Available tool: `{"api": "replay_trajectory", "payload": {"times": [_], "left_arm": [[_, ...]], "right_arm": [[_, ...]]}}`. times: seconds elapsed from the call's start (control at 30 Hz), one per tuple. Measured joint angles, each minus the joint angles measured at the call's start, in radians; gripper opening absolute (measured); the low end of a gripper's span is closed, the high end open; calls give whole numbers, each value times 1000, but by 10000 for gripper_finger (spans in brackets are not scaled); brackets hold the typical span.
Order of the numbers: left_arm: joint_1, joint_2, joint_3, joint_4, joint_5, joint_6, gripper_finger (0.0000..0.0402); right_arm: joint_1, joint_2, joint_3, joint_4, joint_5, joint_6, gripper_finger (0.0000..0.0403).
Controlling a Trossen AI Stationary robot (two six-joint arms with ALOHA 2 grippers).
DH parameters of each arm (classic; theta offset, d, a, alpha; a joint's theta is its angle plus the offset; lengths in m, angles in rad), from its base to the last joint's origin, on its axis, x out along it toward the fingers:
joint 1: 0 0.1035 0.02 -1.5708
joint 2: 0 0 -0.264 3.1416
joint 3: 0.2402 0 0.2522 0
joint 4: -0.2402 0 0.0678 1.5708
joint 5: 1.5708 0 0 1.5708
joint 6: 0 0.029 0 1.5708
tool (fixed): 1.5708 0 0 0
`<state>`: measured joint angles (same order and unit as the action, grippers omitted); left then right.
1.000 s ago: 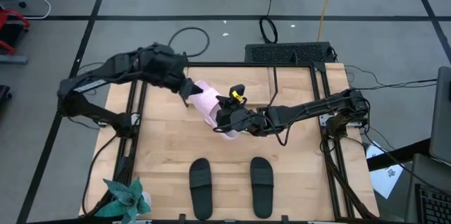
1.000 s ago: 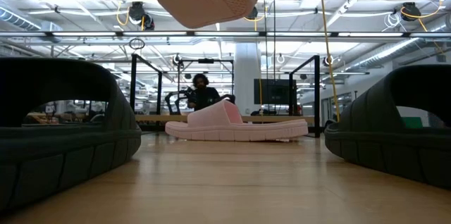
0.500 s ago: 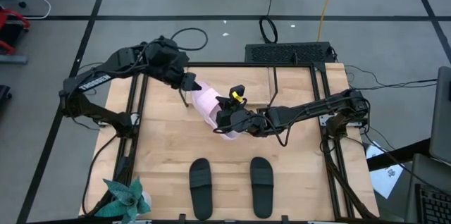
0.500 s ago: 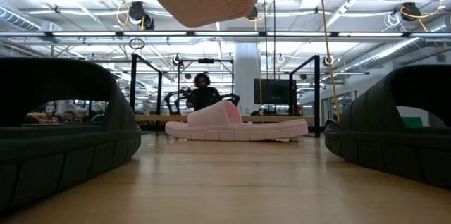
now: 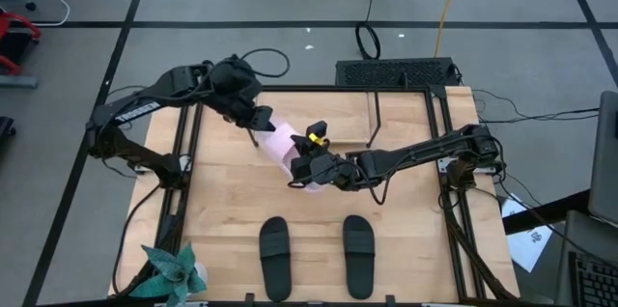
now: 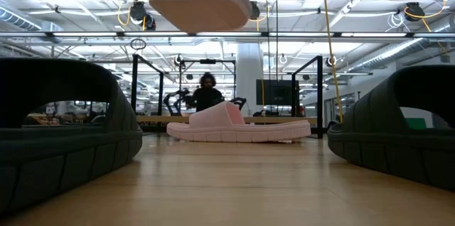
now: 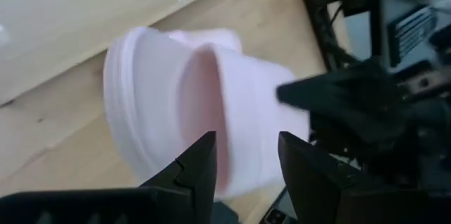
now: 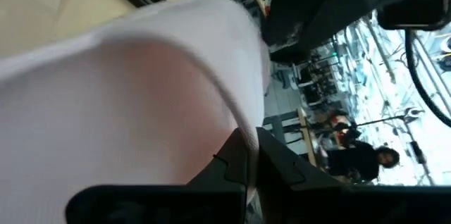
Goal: Pick and place slides into the shelf
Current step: Put the bottom pink slide on the shelf
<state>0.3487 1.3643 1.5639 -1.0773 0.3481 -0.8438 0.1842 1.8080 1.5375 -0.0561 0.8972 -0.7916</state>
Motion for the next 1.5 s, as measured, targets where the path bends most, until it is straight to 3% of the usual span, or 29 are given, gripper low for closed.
{"api": "replay_trajectory", "payload": {"times": [0.5, 1.27, 1.5], "left_arm": [[10, 1, -2, 8, 68, -8, 147], [45, 30, -2, -48, 74, 5, 147], [45, 87, -2, -31, 153, 37, 147]], "right_arm": [[-15, 0, 0, 0, 17, -3, 0], [-5, 0, 0, 31, 14, -18, 0], [-5, 0, 0, 26, 14, -17, 0]]}}
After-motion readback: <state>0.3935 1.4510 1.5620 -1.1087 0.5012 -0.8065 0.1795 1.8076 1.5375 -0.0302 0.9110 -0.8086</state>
